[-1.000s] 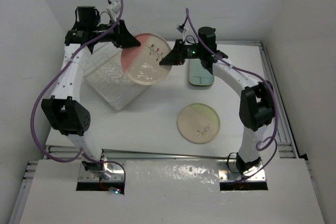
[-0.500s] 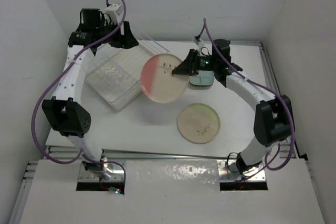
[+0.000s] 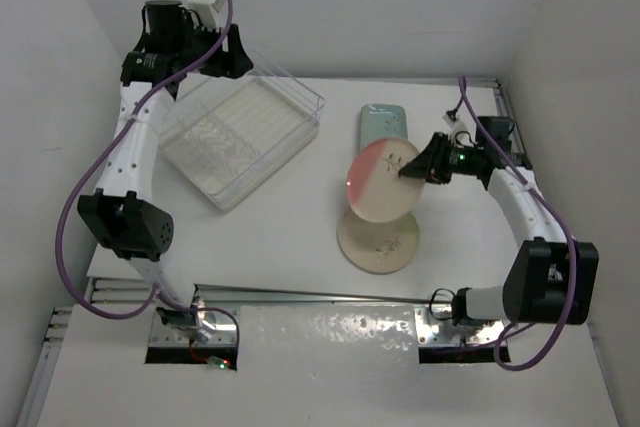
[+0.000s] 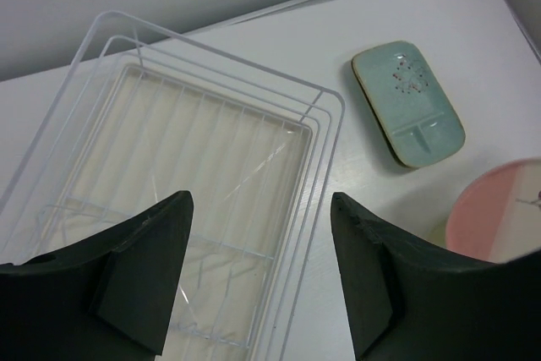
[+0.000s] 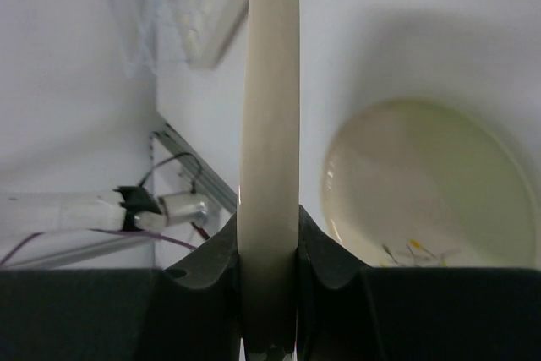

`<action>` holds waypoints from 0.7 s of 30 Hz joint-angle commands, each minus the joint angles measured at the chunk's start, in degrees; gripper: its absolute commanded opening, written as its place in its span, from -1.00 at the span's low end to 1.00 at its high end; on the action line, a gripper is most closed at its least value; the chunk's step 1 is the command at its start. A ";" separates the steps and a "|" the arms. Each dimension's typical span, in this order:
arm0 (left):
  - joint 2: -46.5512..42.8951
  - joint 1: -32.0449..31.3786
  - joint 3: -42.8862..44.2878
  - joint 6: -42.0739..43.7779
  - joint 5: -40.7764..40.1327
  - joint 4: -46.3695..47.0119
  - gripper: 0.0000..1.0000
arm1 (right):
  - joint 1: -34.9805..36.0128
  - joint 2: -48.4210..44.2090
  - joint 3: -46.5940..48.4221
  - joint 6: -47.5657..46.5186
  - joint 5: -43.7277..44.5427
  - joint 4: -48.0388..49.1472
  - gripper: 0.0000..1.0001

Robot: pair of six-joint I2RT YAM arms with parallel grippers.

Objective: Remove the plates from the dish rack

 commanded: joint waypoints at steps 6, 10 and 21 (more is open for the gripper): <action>0.71 0.23 6.83 -0.02 -1.28 -0.19 0.28 | -0.51 -7.77 -14.68 -7.93 2.18 -5.21 -1.00; 0.80 0.23 6.92 0.95 -1.81 -1.07 0.28 | -0.51 -7.59 -17.77 -3.19 1.04 -0.36 -1.00; 0.71 0.23 6.57 0.78 -0.94 -0.98 0.28 | -0.52 -5.93 -24.54 -3.09 1.55 3.35 -1.00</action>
